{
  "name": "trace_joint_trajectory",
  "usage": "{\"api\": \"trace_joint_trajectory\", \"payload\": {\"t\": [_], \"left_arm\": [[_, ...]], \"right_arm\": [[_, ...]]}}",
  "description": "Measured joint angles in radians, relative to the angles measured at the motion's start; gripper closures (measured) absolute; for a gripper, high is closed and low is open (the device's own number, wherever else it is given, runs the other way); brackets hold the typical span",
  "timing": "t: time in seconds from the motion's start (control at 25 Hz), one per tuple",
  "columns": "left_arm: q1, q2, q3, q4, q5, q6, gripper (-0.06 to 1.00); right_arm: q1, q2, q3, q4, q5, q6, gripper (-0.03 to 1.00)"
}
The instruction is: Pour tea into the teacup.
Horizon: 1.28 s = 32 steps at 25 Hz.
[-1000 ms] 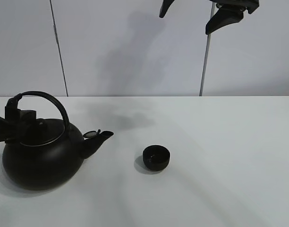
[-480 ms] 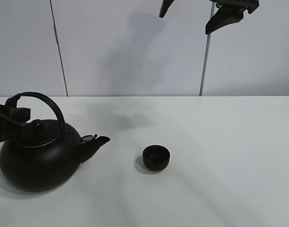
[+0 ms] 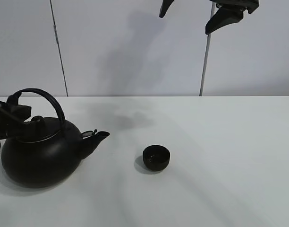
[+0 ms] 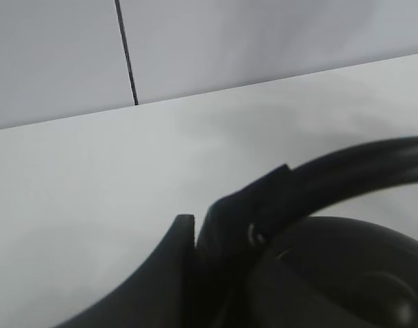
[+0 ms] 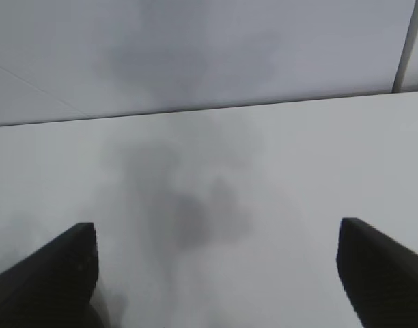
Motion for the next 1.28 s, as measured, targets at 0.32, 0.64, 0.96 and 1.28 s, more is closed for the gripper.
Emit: {"api": "trace_joint_trajectory", "payload": {"t": [0.32,0.64,0.96,1.28], "left_arm": [[0.000,-0.020,-0.062,0.055,0.069,-0.012,0.84],[-0.011,-0.057,-0.164,0.091,0.141,-0.013,0.84],[-0.011,-0.067,-0.262,0.184,0.280,-0.019,0.84],[-0.045,-0.067,-0.338,0.206,0.389,-0.014,0.84]], "right_arm": [[0.000,0.000,0.000,0.000,0.000,0.000,0.31],[0.000,0.000,0.000,0.000,0.000,0.000,0.31],[0.000,0.000,0.000,0.000,0.000,0.000,0.31],[0.000,0.000,0.000,0.000,0.000,0.000,0.31]]}}
